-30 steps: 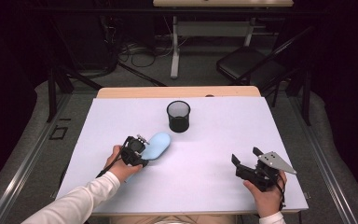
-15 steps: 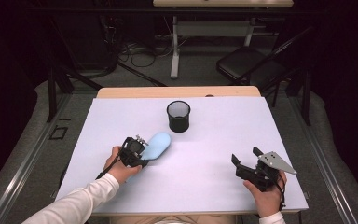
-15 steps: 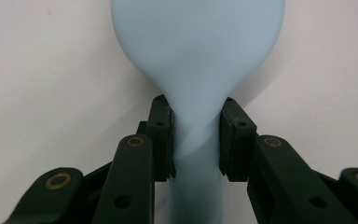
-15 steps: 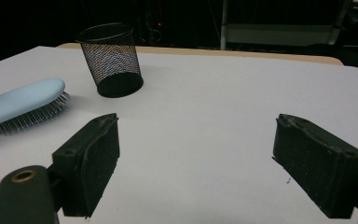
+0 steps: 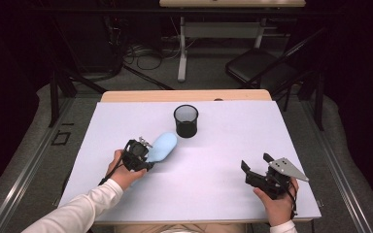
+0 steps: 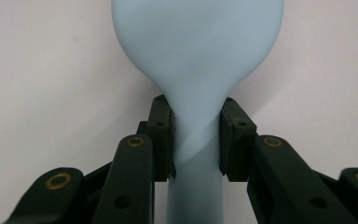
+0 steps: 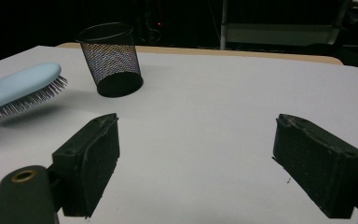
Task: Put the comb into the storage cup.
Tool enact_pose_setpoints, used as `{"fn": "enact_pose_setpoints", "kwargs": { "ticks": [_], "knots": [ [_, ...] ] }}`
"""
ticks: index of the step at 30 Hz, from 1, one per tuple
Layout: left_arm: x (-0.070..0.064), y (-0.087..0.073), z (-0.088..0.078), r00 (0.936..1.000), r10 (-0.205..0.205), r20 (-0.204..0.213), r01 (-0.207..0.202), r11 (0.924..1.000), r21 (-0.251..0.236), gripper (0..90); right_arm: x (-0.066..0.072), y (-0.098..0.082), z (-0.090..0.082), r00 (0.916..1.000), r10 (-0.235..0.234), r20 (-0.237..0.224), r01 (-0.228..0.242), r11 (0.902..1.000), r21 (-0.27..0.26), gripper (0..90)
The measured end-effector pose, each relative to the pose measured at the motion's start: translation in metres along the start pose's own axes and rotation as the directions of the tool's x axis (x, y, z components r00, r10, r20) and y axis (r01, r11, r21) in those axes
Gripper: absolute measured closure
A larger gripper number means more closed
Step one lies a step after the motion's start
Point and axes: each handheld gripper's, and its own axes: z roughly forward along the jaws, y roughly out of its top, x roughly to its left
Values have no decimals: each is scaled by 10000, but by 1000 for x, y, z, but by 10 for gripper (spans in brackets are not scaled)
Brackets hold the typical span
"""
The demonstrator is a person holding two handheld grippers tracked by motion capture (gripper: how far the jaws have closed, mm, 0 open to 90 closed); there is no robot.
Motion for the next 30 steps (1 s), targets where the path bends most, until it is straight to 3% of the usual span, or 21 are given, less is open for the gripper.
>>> {"fn": "enact_pose_setpoints", "kwargs": {
  "ticks": [19, 30],
  "knots": [
    [8, 12, -23, 9995, -265, 149, 279, 9938, -1075, 700, 0, 0, 1, 10000, -6, -42, 6, 10000, 51, 143],
    [9, 19, -35, 9993, -334, 150, 355, 9842, -1737, 700, 0, -1, 2, 9999, -75, -98, 77, 9998, 166, 143]
  ]
}}
